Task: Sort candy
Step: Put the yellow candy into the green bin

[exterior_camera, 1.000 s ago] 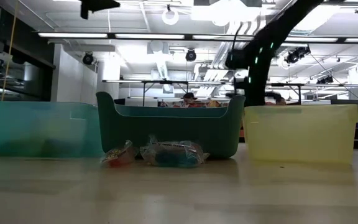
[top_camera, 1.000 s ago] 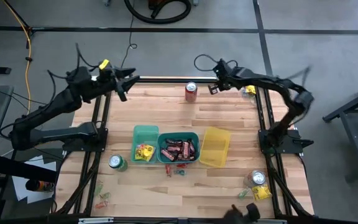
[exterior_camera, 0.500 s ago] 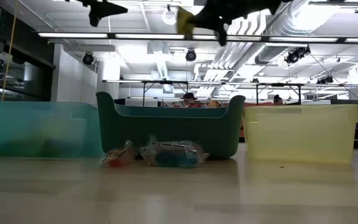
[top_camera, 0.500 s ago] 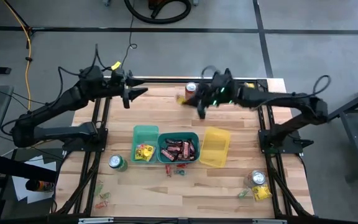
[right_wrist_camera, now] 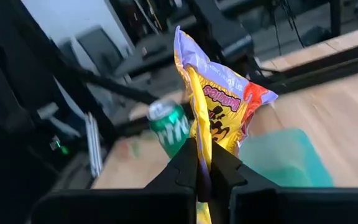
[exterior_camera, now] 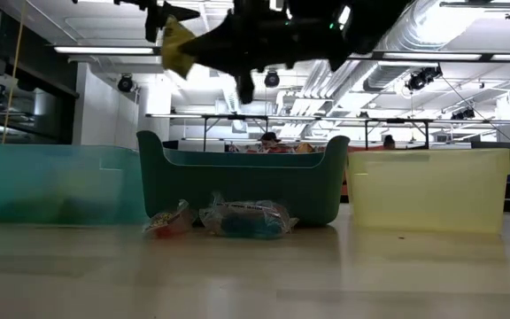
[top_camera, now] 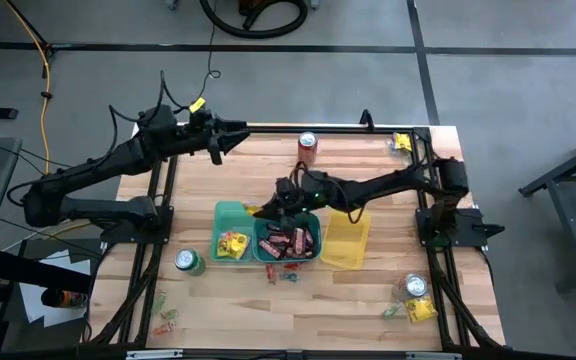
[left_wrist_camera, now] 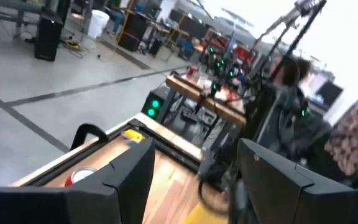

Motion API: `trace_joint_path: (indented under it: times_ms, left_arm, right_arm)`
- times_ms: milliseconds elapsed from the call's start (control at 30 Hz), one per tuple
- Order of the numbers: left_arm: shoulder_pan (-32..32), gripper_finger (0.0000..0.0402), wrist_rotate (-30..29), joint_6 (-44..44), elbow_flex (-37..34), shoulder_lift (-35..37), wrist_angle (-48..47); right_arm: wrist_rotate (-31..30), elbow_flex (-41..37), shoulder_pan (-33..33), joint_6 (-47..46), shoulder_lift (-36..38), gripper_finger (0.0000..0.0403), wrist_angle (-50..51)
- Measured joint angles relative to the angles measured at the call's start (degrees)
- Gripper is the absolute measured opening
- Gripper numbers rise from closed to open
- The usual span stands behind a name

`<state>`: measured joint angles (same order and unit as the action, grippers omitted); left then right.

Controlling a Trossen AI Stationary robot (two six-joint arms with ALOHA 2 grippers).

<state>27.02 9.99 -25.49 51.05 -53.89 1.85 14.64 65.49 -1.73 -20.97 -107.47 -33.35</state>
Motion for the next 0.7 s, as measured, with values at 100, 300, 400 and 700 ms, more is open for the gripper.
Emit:
trace_joint_path:
  times_ms: [100,300,400,700]
  left_arm:
    - [-2.0,0.0218,-3.2,-2.0,0.0,-0.3,1.0]
    - [-5.8,0.0218,-8.7,-2.9,0.0,-0.2,1.5]
    - [-7.0,0.0218,-9.5,-2.5,0.0,-0.2,1.5]
    - [-8.1,0.0218,-9.2,-1.9,0.0,-0.2,1.5]
  right_arm:
    - [-0.1,0.0,0.9,-2.8,-3.2,0.0004,-6.1]
    - [-2.2,0.1,2.5,-3.6,-4.7,0.0018,-6.8]
    - [-3.2,2.4,3.2,-2.3,-4.8,0.0047,-2.1]
    - [-7.3,19.5,3.7,0.5,-10.0,0.0178,18.5]
